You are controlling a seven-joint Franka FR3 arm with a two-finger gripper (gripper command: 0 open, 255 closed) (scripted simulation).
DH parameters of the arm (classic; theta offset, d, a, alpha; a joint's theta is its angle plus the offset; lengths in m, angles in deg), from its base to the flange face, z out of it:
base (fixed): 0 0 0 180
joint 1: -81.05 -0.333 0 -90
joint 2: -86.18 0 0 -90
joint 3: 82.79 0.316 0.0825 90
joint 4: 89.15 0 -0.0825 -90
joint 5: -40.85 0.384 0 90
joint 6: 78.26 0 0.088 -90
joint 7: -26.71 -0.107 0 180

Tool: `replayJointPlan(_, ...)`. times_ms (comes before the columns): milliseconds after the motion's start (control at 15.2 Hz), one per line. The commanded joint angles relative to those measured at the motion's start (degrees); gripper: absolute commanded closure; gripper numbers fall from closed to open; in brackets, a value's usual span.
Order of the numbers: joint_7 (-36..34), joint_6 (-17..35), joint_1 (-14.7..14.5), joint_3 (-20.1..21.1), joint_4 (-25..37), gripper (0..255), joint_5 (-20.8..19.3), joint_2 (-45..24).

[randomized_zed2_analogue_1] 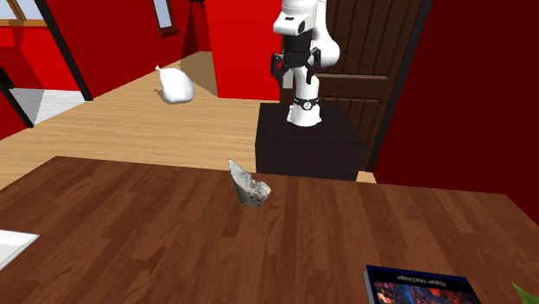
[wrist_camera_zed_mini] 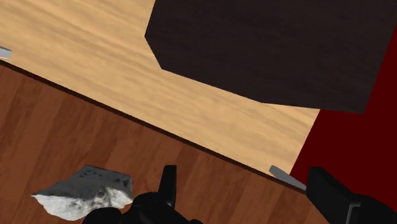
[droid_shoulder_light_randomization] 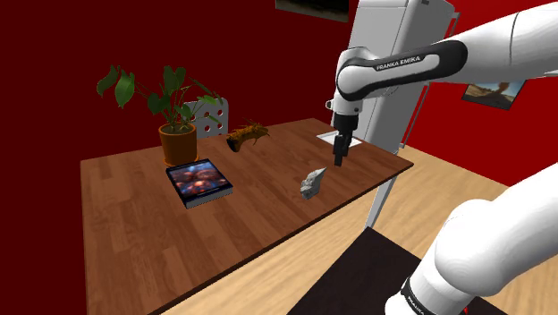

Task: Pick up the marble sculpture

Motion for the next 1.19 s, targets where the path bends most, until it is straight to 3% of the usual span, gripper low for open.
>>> replayJointPlan(0,3.8,2.0,0.0,-1.6,2.3,0,-0.5,-5.0)
replayJointPlan(528,17.7,7.7,0.7,-5.1,12.6,0,0.1,-23.8)
replayJointPlan(1122,30.9,9.8,3.9,-4.7,29.8,0,2.1,-45.7)
